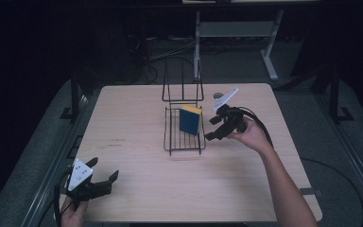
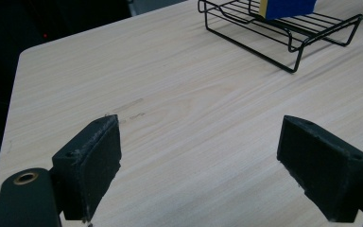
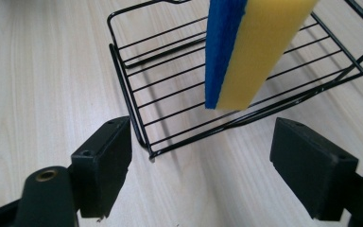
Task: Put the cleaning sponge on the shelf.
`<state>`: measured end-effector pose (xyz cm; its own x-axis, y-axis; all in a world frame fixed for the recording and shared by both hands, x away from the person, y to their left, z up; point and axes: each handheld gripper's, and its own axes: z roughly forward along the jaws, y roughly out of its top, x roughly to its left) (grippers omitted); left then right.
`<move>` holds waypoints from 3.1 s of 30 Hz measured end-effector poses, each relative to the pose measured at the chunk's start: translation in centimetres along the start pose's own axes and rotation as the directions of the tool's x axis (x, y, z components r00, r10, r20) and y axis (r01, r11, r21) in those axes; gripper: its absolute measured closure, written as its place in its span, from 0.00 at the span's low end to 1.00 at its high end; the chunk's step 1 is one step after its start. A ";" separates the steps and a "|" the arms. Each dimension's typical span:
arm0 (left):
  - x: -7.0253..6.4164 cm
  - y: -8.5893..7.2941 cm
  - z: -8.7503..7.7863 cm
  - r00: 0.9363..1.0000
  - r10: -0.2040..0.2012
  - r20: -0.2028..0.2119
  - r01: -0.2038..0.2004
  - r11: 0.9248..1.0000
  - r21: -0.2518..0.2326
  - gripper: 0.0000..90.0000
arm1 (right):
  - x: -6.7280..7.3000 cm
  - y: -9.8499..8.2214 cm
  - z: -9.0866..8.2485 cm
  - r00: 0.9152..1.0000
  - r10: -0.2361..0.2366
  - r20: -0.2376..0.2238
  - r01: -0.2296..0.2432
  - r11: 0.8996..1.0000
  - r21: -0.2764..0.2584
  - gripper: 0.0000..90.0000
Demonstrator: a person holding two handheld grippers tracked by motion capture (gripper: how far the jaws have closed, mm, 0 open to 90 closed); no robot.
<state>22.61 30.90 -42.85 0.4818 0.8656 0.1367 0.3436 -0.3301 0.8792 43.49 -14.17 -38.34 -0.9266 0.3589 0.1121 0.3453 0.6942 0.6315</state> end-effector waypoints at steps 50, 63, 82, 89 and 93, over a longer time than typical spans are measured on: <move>0.0 -0.1 0.2 1.000 -0.002 -0.002 0.002 1.000 0.008 0.15 | 3.0 -5.0 -1.4 1.000 0.020 -0.008 -0.020 1.000 0.025 0.23; 0.0 -0.1 0.2 1.000 0.000 -0.002 0.000 1.000 0.010 0.15 | 3.6 -7.2 -1.5 0.999 0.043 -0.002 -0.043 0.999 0.022 0.22; -0.1 -0.1 0.3 1.000 -0.001 -0.002 0.001 1.000 0.014 0.15 | 5.0 -10.4 -2.2 0.998 0.064 0.012 -0.064 0.998 0.010 0.22; -0.2 -0.1 0.4 1.000 0.000 0.000 0.000 1.000 0.014 0.15 | 5.7 -11.3 -2.4 0.998 0.064 0.019 -0.065 0.998 0.006 0.22; -0.2 -0.1 0.4 1.000 0.000 0.001 0.000 1.000 0.016 0.15 | 6.0 -11.9 -2.5 0.998 0.067 0.021 -0.067 0.998 0.003 0.22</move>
<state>22.82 30.59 -43.19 0.4824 0.8652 0.1365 0.3561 -0.3361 0.8719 33.44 -21.77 -43.25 -0.8982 0.4173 0.1383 0.4071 0.6706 0.6201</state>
